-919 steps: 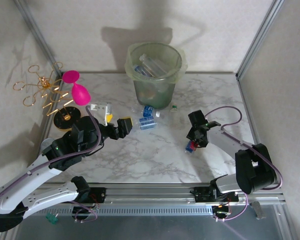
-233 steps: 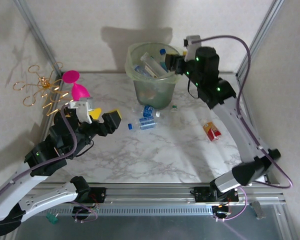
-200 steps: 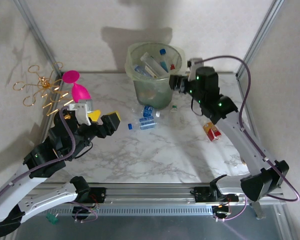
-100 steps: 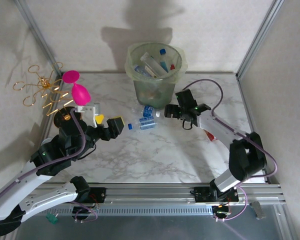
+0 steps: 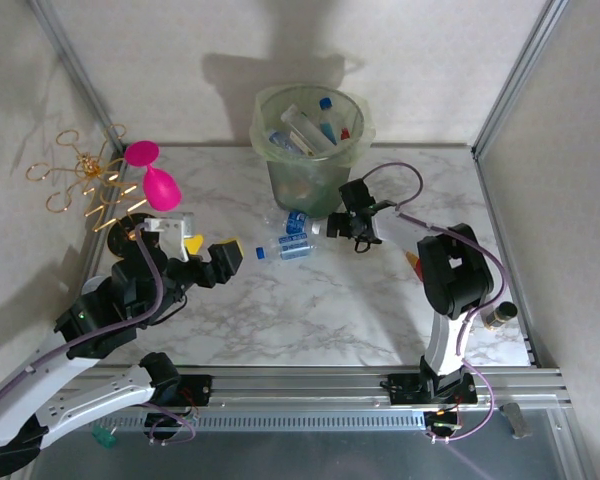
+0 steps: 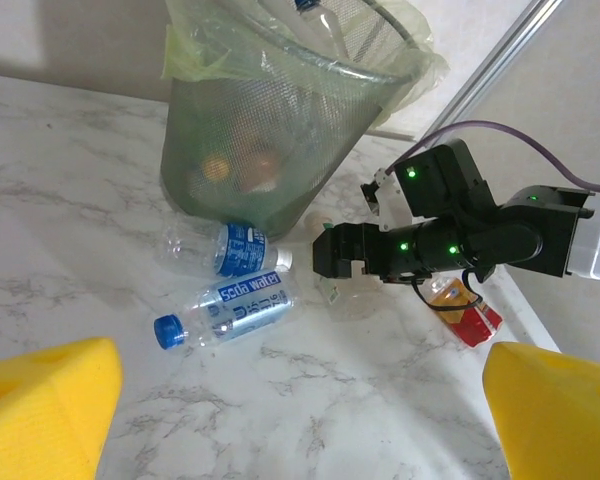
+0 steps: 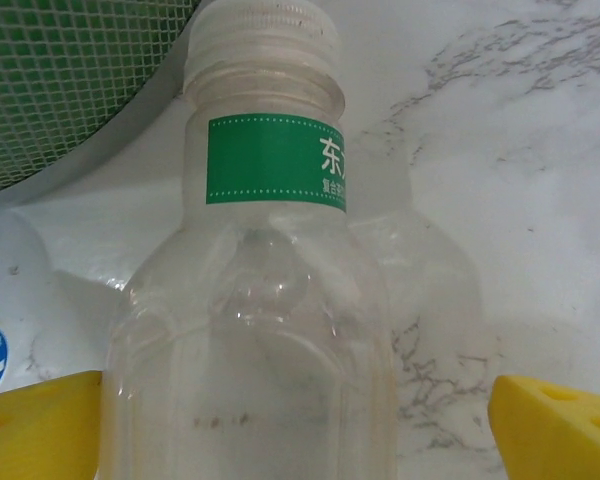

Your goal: Put the plastic bottles in the bin

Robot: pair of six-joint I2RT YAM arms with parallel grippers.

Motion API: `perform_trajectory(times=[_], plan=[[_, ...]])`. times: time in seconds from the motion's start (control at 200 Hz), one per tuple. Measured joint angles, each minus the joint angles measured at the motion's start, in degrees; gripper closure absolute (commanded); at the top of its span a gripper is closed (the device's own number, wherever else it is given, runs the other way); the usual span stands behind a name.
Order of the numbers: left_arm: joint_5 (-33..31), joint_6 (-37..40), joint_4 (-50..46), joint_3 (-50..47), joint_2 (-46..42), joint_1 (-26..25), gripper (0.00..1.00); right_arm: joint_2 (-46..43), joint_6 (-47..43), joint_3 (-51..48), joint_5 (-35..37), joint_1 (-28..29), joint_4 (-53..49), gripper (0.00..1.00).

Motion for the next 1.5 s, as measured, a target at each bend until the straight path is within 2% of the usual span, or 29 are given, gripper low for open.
perform_trajectory(times=[0.14, 0.385, 0.441, 0.751, 1.101, 1.312, 1.502], plan=[[0.0, 0.0, 0.0, 0.0, 0.0, 0.0, 0.07, 0.4, 0.1, 0.0, 0.2, -0.1, 0.6, 0.19], [0.0, 0.0, 0.0, 0.0, 0.1, 0.0, 0.07, 0.4, 0.9, 0.1, 0.7, -0.2, 2.1, 0.46], [0.0, 0.0, 0.0, 0.0, 0.2, 0.0, 0.07, 0.3, 0.5, -0.2, 0.9, -0.2, 2.4, 0.49], [0.0, -0.5, 0.0, 0.1, 1.9, 0.0, 0.07, -7.6, 1.1, -5.5, 1.7, -0.6, 2.9, 0.51], [0.2, -2.1, 0.2, 1.9, 2.3, 0.0, 0.07, -31.3, 2.0, -13.6, 0.5, -1.1, 4.6, 0.54], [0.5, -2.6, 0.2, 3.6, 3.3, 0.0, 0.07, -42.2, -0.5, -14.4, -3.9, -1.1, 8.0, 0.55], [1.3, -2.6, 0.6, 5.6, 5.3, 0.0, 0.07, -43.5, -4.3, -10.0, -9.3, -1.1, 8.6, 0.55]])
